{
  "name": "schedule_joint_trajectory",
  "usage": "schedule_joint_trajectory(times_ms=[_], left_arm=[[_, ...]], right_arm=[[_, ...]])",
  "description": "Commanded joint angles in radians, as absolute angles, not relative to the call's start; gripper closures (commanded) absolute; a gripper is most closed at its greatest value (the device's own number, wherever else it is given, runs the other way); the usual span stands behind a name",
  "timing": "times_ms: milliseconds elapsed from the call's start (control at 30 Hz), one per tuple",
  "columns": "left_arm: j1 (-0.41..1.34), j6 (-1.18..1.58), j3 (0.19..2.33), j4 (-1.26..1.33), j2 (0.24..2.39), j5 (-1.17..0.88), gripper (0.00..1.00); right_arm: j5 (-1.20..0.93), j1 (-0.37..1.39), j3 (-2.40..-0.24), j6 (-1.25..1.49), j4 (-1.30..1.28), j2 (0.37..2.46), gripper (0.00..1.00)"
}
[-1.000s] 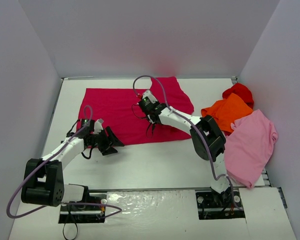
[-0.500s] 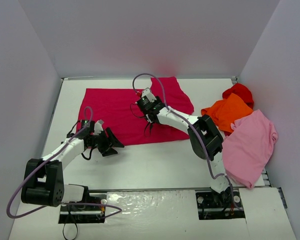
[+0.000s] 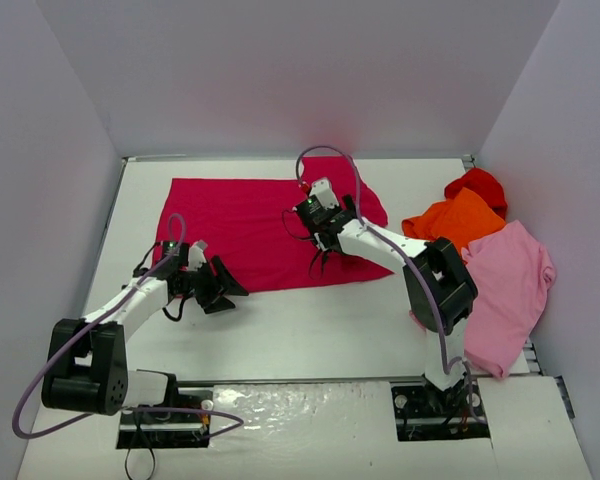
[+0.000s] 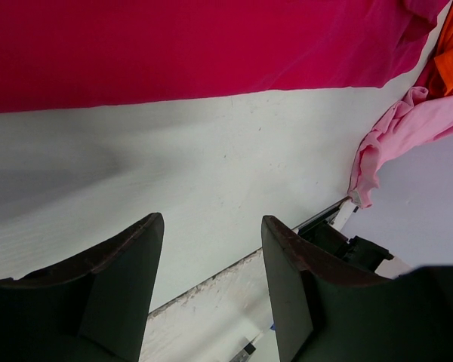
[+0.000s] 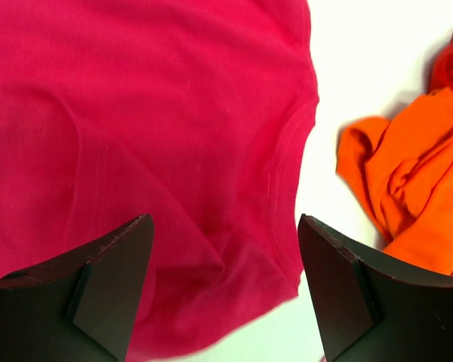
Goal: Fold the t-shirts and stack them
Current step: Fold the flattened tshirt in 1/3 of the way
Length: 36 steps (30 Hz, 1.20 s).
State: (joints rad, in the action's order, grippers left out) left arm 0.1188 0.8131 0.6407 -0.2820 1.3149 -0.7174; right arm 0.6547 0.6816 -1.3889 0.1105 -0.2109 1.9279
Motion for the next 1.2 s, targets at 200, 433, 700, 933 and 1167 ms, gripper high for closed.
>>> schedule_joint_trajectory(times_ms=[200,433,700,933,1167], left_arm=[[0.134,0.824,0.661,-0.217,1.333,-0.726,0.49],[0.138,0.808,0.667,-0.25,1.313,-0.716,0.5],[0.137,0.804,0.67,-0.261,1.308,-0.709,0.49],[0.138,0.784,0.697,-0.305,1.272,-0.667,0.5],[0.138,0.786,0.696,-0.297,1.292,-0.672,0.5]], right_arm=[[0.401,0.715,-1.284,0.226,-0.16,1.816,0.29],[0.307,0.704,-1.312,0.247,-0.098,1.872,0.31],[0.279,0.69,-1.325,0.245,-0.055,1.959,0.36],[0.301,0.675,-1.324,0.235,-0.031,1.989,0.4],[0.343,0.659,-1.323,0.211,-0.031,1.94,0.4]])
